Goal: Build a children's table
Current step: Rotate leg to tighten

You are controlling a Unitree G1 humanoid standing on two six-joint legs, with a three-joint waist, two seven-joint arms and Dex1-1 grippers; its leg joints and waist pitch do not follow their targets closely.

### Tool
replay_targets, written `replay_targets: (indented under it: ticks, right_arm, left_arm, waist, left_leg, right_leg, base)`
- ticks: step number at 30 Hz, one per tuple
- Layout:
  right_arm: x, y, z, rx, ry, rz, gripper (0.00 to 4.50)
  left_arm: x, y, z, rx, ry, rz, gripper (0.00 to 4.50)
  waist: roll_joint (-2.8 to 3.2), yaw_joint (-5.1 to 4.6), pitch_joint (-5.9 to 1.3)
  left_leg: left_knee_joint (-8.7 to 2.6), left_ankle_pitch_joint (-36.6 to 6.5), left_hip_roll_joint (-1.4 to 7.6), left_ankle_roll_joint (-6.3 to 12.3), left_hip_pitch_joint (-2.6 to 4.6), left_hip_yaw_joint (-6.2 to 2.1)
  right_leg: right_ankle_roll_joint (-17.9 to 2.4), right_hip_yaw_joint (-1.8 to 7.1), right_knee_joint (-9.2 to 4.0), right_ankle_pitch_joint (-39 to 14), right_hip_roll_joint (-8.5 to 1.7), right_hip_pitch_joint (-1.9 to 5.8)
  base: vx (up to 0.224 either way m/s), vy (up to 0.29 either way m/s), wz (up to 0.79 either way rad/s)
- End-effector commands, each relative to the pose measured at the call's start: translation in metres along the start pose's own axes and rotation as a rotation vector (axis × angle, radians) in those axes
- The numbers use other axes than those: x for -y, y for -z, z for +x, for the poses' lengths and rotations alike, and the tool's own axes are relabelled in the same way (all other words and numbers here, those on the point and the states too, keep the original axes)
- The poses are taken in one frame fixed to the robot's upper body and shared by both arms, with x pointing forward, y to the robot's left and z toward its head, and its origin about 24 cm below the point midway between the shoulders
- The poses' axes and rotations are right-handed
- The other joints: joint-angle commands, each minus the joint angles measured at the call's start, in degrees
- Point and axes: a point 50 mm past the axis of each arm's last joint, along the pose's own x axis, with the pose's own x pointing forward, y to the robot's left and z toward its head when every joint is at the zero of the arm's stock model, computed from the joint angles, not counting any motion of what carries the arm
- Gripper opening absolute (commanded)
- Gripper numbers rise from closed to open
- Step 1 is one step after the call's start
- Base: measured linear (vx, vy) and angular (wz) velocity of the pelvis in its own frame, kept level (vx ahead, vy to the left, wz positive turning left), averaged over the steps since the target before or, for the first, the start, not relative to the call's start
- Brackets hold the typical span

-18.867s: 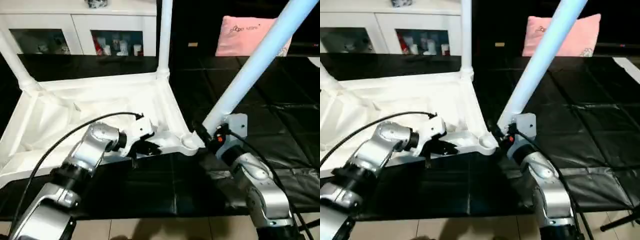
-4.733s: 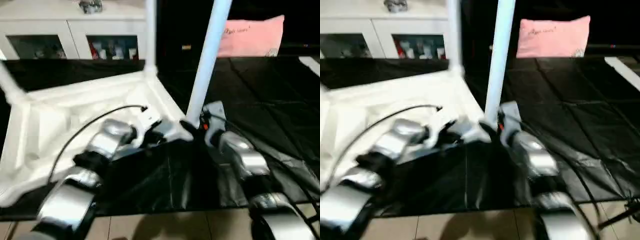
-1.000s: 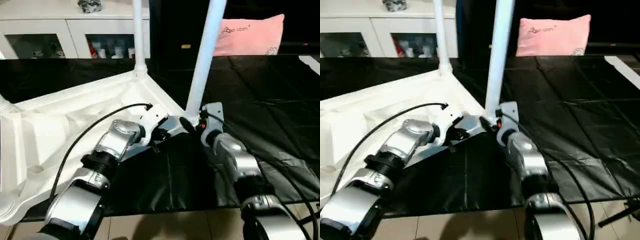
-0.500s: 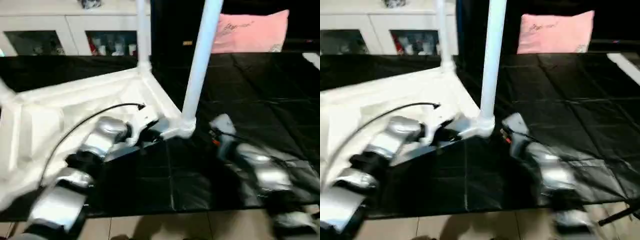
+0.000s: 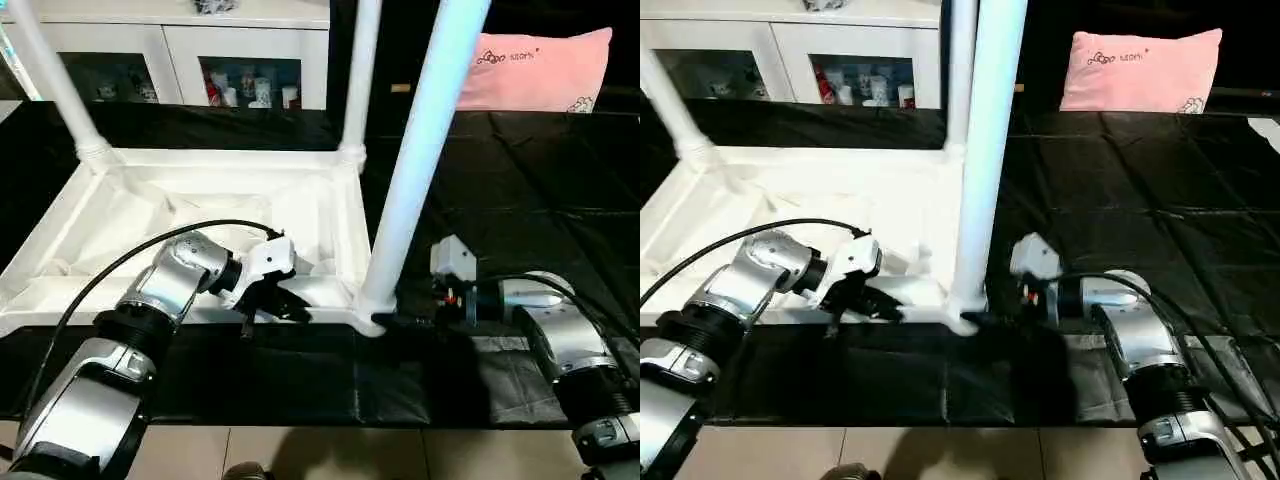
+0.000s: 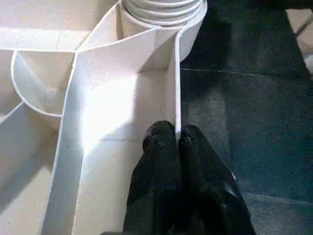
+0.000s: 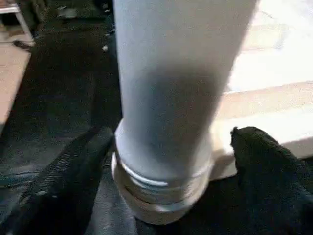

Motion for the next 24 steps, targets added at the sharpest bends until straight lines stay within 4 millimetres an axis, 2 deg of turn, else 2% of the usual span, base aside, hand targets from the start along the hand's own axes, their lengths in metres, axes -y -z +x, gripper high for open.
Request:
replay_targets:
  ticks: [1,5,9,14,24]
  right_arm:
    - [0.004,-0.004,0.0,-0.004,-0.019,0.006,3.83]
    - [0.005,-0.004,0.001,0.0,-0.031,0.015,3.5]
    - [0.004,-0.003,0.0,-0.004,-0.055,0.029,3.14]
    - [0.003,-0.001,0.0,-0.007,-0.071,0.038,2.79]
    - [-0.006,0.005,0.006,0.024,-0.066,0.087,2.72]
  left_arm:
    - [0.004,-0.011,0.007,-0.016,0.091,0.072,0.0]
    - [0.004,-0.012,0.008,-0.018,0.109,0.082,0.0]
    - [0.006,-0.013,0.008,-0.02,0.121,0.086,0.0]
    - [0.006,-0.013,0.008,-0.022,0.126,0.086,0.0]
    - [0.006,-0.01,0.011,0.003,0.084,0.04,0.0]
  waist:
    - [-0.04,-0.19,-4.04]
    - [0.01,-0.05,-4.1]
    - [-0.1,0.03,-4.22]
    - [-0.14,0.16,-4.22]
    - [-0.22,0.53,-4.2]
  left_leg:
    - [-3.37,-5.89,2.52,4.88,0.56,-0.34]
    - [-3.31,-5.74,2.5,4.64,0.55,-0.34]
    - [-3.2,-4.62,2.47,5.28,0.47,-0.37]
    - [-3.18,-5.02,2.47,5.18,0.54,-0.32]
    - [-3.17,-4.8,2.53,4.93,0.53,-0.35]
  right_leg:
    - [-15.04,2.83,-3.28,-1.13,-4.9,3.55]
    - [-15.03,2.83,-3.22,-0.7,-4.86,3.59]
    - [-15.24,2.77,-2.94,1.26,-4.79,3.65]
    - [-15.12,2.76,-3.08,-0.02,-4.83,3.62]
    - [-14.71,2.8,-3.01,-0.68,-4.86,3.6]
  base:
    - [0.0,0.0,0.0]
    - [0.0,0.0,0.0]
    - [0.0,0.0,0.0]
    - [0.0,0.0,0.0]
    - [0.0,0.0,0.0]
